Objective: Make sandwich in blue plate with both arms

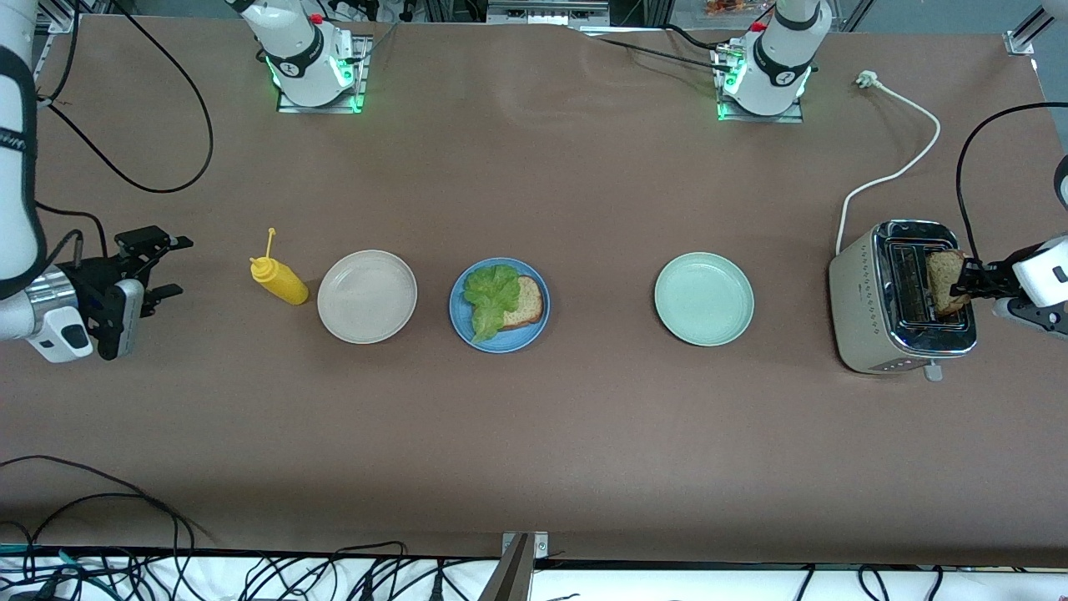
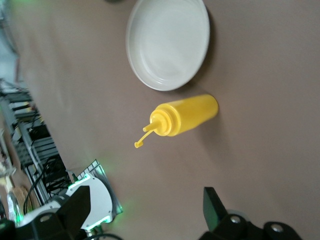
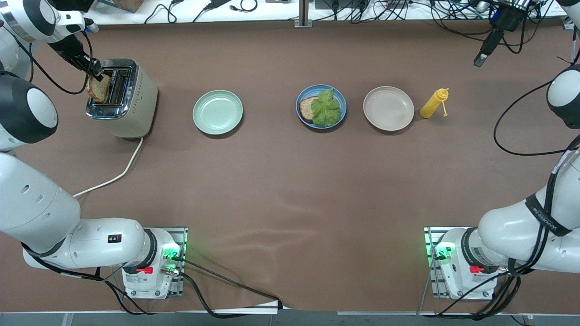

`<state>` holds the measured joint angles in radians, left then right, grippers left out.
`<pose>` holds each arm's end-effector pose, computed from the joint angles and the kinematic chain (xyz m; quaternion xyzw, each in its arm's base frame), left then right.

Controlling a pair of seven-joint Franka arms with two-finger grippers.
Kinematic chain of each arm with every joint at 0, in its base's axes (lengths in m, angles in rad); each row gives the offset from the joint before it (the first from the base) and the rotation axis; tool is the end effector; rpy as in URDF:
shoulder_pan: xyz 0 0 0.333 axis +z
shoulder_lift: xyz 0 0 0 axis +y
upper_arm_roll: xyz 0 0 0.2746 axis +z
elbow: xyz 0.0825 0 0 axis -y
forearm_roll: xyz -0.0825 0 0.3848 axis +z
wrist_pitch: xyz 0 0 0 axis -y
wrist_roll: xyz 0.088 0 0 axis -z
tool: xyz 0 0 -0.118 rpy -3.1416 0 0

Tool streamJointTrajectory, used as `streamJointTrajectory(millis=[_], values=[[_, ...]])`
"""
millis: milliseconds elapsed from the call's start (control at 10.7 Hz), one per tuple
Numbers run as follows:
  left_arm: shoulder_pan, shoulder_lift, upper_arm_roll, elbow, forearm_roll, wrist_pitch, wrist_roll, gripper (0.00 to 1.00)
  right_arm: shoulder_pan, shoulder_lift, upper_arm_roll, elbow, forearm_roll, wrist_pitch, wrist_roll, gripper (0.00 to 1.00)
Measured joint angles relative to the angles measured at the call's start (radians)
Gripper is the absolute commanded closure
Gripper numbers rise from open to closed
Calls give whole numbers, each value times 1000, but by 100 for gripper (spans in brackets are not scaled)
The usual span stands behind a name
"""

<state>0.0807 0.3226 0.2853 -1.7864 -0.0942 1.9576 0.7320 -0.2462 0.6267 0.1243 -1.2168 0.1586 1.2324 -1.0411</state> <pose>0.5723 0.2040 0.3181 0.9839 -0.1650 -0.0598 0.0334 0.6220 -0.0692 0.3413 -0.8484 -0.4227 0.1834 0.2608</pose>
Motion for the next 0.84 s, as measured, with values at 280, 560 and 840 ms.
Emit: streamJointTrajectory(millis=[280, 560, 840], values=[[-1, -6, 2, 5, 0, -20, -18, 100, 81, -103, 1, -38, -73, 60, 333, 0], [-2, -15, 3, 63, 0, -36, -19, 100, 145, -229, 2, -182, -140, 161, 669, 0], [-5, -19, 4, 142, -13, -80, -19, 100, 190, -354, 2, -361, -145, 316, 997, 0]])
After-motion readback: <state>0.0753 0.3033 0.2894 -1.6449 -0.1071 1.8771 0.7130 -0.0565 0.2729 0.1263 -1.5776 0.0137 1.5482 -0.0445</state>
